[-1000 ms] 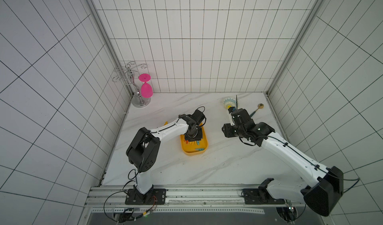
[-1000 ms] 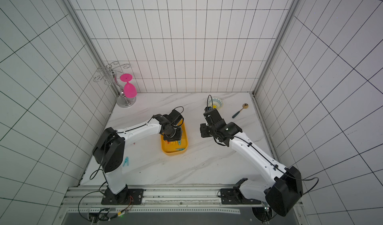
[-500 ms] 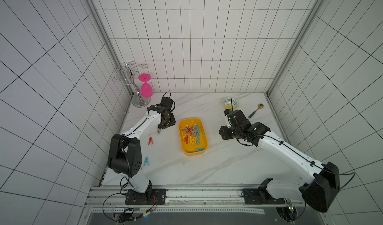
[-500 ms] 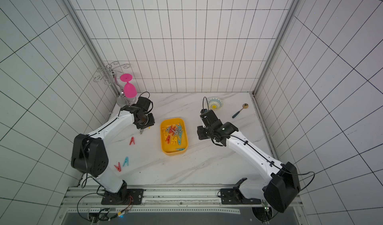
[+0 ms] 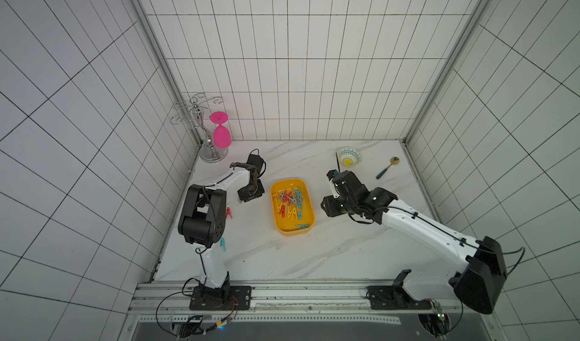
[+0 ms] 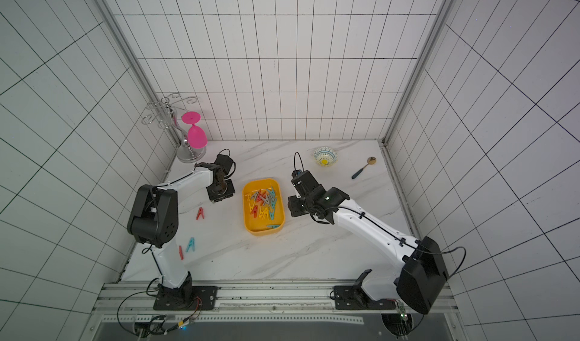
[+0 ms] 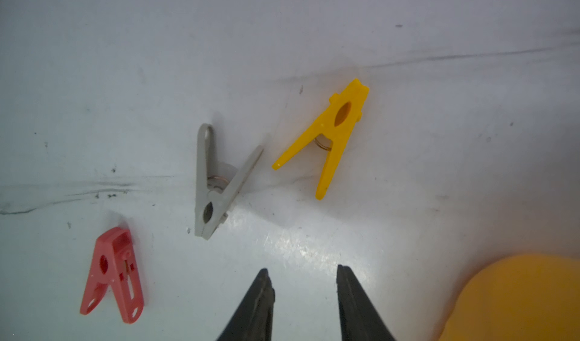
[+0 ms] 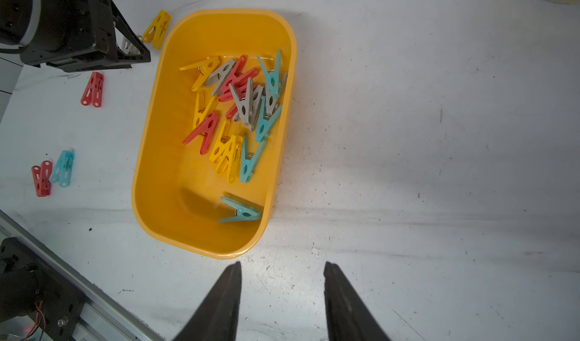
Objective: Put the clothespins into the storage box
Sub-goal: Pick up the clothespin from the center of the board.
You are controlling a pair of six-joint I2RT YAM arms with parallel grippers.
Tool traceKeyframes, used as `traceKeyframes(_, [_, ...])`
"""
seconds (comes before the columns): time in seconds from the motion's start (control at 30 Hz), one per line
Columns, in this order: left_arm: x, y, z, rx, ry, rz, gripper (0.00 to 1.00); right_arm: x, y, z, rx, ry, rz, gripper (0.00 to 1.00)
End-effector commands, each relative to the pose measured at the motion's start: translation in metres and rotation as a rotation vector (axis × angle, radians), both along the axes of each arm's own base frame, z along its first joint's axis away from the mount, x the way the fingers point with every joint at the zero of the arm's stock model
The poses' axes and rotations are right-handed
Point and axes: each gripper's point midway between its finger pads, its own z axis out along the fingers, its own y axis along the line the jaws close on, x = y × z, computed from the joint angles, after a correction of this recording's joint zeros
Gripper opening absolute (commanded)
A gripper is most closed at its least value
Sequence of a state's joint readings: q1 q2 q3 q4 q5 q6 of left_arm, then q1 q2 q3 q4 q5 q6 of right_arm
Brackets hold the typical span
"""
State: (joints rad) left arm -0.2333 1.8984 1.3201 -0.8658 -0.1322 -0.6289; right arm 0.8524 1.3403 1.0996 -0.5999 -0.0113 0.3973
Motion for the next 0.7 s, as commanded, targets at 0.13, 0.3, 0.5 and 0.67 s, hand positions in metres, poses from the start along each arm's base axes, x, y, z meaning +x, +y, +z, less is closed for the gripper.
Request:
traceKeyframes(0.13, [0.024, 0.003, -0.007, 0.016, -0.026, 0.031, 0.36, 0.006, 0.009, 0.025, 0.041, -0.044, 0.001, 0.46])
traceKeyframes(0.3, [0.03, 0.006, -0.012, 0.011, -0.02, 0.053, 0.36, 0.006, 0.011, 0.025, 0.045, -0.041, 0.007, 0.47])
traceKeyframes(0.5, [0.039, 0.012, -0.02, 0.002, -0.004, 0.063, 0.33, 0.005, 0.012, 0.023, 0.049, -0.033, 0.013, 0.46])
traceKeyframes(0.67, [0.043, 0.01, -0.022, -0.003, -0.002, 0.05, 0.27, 0.005, 0.013, 0.024, 0.052, -0.033, 0.015, 0.47])
